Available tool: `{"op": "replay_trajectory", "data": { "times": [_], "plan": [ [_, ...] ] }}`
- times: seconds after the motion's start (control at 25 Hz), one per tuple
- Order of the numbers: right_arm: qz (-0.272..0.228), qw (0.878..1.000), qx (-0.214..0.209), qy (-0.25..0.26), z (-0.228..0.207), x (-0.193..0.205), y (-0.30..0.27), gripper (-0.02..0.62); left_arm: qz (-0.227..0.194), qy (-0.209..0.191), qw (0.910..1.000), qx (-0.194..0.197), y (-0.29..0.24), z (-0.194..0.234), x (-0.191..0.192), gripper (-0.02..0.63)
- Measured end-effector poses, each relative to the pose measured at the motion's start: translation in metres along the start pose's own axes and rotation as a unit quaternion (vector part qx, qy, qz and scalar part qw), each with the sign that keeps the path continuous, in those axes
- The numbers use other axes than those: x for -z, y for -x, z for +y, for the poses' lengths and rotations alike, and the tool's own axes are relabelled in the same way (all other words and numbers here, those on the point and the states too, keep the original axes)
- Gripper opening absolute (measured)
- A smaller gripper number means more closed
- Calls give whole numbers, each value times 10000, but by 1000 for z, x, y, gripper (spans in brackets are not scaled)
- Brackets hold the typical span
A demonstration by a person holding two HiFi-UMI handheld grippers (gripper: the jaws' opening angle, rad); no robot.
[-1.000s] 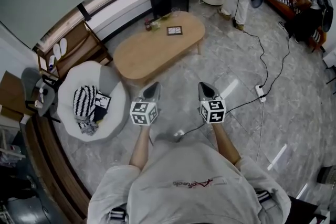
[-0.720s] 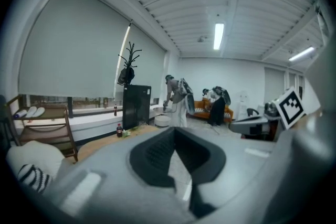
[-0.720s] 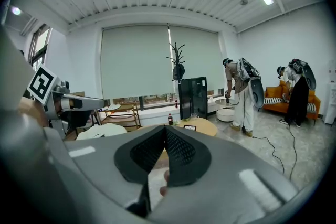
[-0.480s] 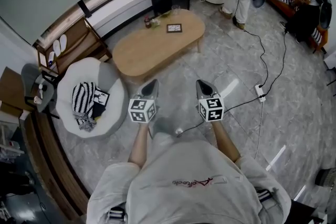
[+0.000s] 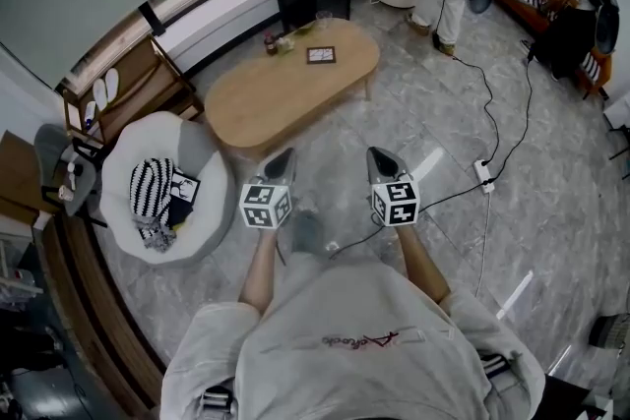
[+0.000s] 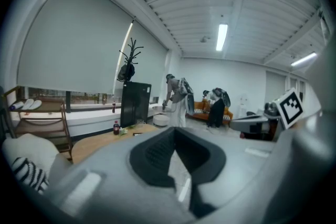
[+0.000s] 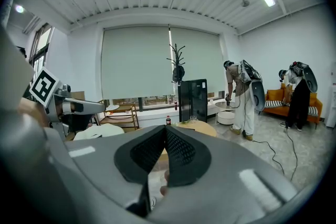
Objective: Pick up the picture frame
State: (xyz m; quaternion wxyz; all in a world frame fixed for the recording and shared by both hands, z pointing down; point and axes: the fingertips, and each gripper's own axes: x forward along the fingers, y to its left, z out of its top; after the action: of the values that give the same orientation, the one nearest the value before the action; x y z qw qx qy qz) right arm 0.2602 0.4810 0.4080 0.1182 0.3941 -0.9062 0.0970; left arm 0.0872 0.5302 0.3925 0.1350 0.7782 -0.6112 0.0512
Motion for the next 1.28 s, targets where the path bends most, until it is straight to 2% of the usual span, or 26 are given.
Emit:
{"op": "replay_trajectory", "data": {
  "times": [0.4,0.84,1.28],
  "plan": [
    [-7,10000,42,-48,-13,-7,-38,5,49,13,10000,-4,-32,27,-3,0],
    [39,9999,145,8,-43,-25,-97,5,18,53,9999,121,-94,60,-20,0],
    [174,9998,117,28,-55,-53,-179,5,71,142,9998,127,-152,121,-46,0]
  ]
}}
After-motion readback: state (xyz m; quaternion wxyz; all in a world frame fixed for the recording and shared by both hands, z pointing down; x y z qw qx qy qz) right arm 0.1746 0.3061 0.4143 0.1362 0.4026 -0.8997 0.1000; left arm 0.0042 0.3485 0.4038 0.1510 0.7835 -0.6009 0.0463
